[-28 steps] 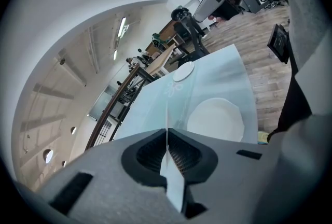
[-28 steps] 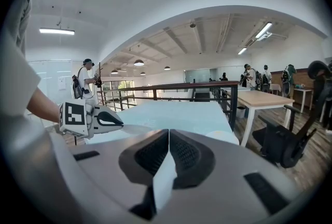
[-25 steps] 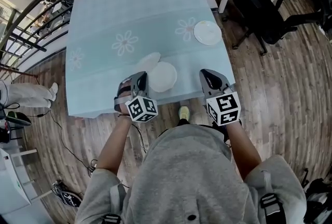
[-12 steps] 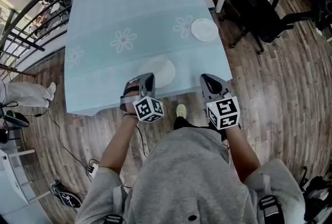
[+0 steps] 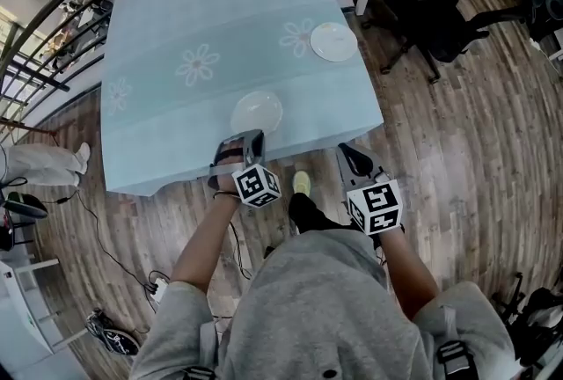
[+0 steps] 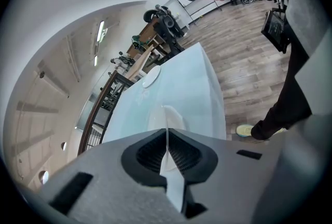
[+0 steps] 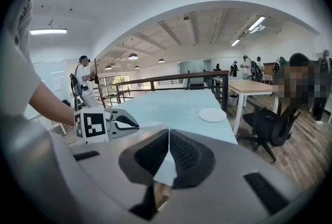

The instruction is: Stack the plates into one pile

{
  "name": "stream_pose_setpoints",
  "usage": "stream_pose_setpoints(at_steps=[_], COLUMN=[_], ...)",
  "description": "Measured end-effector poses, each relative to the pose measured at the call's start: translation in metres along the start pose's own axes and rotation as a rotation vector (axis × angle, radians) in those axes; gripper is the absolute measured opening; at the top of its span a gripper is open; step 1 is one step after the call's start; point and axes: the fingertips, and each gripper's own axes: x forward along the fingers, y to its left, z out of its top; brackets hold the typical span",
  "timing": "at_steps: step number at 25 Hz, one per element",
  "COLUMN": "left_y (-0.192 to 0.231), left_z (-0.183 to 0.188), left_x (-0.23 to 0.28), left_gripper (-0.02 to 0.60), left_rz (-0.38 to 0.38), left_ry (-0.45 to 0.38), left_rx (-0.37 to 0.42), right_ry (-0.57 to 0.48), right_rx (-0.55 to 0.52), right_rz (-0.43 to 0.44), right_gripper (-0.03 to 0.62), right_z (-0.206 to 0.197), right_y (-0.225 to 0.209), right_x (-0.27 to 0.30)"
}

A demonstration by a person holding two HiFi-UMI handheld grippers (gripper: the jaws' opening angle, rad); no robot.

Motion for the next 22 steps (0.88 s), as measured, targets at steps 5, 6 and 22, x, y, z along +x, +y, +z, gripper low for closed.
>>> stream_pose_setpoints(at_steps=[5,6,22], left_y=[-0.026,-0.03,-0.049], left_z=[-0.002,-0.003,-0.02], left_x=[0.011,0.014,0.041], left_gripper=[0.028,0.028,0.091], left_rz=[-0.039,-0.045,-0.167], left_ry=[0.028,0.032,0.087], left_rx=[0.031,0.036,-0.179], right_ry=[0.028,0.033,0.019], right_rx=[0.022,0.025,0.112], right_rz=[-0.032,-0.041,-0.132], right_gripper=[0.028,0.028,0.028], right_z=[-0.024,-0.028,-0.038], right_y=[-0.008,-0.01,-0.049], right_x=[-0.028,-0.033,-0.056])
